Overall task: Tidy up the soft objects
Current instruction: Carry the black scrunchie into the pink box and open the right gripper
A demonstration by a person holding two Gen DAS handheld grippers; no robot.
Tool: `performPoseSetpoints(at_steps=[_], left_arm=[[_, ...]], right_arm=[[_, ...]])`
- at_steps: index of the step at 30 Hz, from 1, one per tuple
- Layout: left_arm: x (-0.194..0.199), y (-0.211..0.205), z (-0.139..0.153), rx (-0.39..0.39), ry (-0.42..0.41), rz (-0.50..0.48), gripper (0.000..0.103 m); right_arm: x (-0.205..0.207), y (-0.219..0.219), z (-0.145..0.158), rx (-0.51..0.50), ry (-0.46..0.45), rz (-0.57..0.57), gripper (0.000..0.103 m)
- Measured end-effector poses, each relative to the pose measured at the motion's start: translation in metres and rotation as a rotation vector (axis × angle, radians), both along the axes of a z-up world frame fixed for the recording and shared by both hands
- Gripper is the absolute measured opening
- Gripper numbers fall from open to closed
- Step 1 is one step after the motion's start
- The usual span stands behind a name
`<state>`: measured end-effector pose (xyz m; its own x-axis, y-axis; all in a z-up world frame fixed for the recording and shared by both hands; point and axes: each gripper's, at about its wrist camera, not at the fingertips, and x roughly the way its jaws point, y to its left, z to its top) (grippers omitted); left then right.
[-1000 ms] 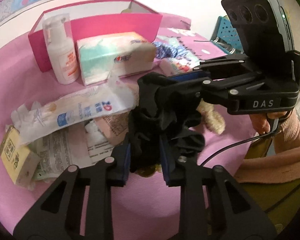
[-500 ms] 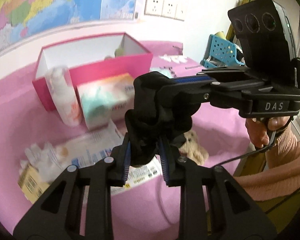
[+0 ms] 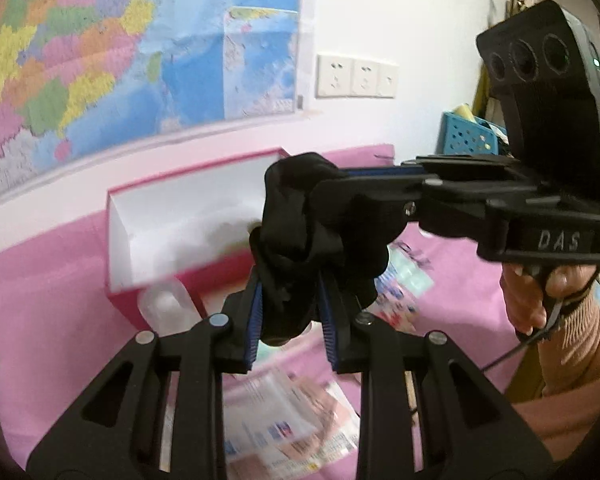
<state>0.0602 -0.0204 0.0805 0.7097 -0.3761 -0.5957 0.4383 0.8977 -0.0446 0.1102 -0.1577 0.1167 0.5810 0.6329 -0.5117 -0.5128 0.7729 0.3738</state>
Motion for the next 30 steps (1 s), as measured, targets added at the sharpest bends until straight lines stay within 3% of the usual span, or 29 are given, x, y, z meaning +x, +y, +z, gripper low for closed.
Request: performPoseSetpoints(at_steps=[9, 23, 30], left_arm=[[0.057, 0.008, 0.012, 0.027, 0.007, 0.090, 0.028], [0.128, 0.013, -0.016, 0.128, 0.091, 0.217, 0.028], [0.137, 0.027, -0.025, 0.113, 0.136, 0.267, 0.032]], right_arm=[[0.064, 0.002, -0.004, 0.032, 0.030, -0.047, 0.011], [0.140, 0.006, -0.061, 0.072, 0.178, -0.102, 0.012], [0.159, -0.003, -0.101, -0.007, 0.310, -0.210, 0.029]])
